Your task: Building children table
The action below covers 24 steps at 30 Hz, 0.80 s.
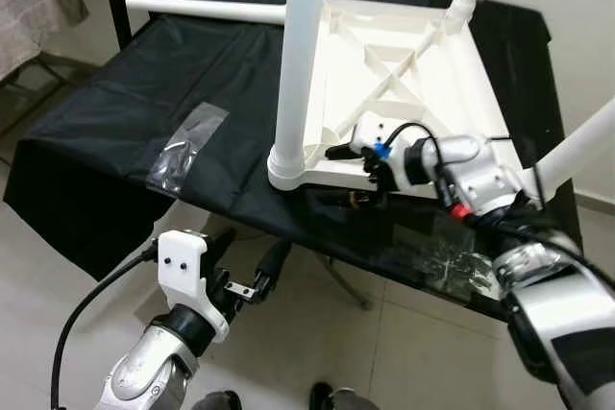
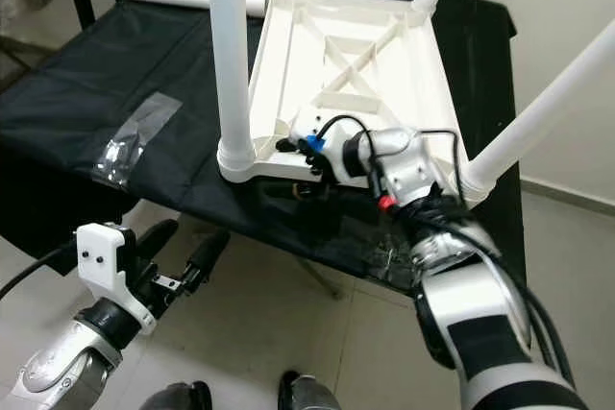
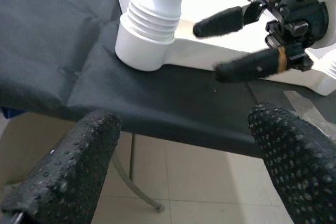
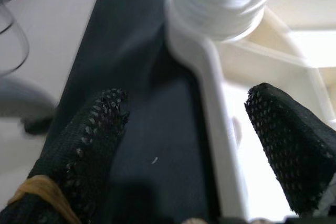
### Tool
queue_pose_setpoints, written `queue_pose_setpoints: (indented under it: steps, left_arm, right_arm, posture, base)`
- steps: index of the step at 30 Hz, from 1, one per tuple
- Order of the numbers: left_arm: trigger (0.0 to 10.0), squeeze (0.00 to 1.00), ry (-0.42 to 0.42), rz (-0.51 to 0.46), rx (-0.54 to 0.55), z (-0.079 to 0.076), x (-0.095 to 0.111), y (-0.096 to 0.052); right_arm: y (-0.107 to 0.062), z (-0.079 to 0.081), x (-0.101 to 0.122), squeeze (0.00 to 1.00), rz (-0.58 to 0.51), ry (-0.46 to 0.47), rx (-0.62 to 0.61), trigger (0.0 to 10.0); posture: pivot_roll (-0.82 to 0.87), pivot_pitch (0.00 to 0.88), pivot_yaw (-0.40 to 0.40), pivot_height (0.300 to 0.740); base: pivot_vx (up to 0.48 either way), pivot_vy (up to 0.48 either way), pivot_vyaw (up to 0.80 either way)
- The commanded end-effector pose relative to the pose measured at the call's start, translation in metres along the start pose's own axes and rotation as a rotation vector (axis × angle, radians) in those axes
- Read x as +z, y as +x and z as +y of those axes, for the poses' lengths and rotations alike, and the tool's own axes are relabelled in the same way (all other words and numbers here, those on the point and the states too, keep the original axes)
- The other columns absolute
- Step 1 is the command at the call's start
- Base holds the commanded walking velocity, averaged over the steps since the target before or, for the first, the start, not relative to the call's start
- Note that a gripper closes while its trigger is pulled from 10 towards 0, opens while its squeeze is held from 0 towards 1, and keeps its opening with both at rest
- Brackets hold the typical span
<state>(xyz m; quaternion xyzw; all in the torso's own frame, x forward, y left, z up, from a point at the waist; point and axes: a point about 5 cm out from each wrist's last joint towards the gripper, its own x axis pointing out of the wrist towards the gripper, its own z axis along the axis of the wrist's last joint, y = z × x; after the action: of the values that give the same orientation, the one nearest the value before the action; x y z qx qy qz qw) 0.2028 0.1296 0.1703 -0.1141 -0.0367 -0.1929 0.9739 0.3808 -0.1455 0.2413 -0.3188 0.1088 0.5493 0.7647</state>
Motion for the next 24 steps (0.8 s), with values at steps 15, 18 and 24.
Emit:
queue_pose_setpoints:
  steps: [15,18,24]
  left_arm:
    - [10.0,0.00,-0.002,0.032,-0.010,-0.010,0.001,-0.006]
    - [10.0,0.00,-0.002,0.031,-0.010,-0.010,0.001,-0.006]
    - [10.0,0.00,-0.006,0.035,-0.015,-0.011,0.000,-0.005]
  right_arm:
    - [-0.006,-0.007,-0.027,0.00,0.257,0.040,-0.009,0.0]
    - [-0.005,-0.008,-0.023,0.00,0.237,0.018,0.004,0.0]
    - [-0.012,-0.009,-0.019,0.00,0.247,-0.053,0.055,0.0]
  posture:
    - [0.01,0.347,-0.110,0.740]
    - [0.01,0.342,-0.108,0.740]
    - [0.00,0.335,-0.108,0.740]
  base:
    - [0.000,0.000,0.00]
    - [0.000,0.000,0.00]
    - [0.000,0.000,0.00]
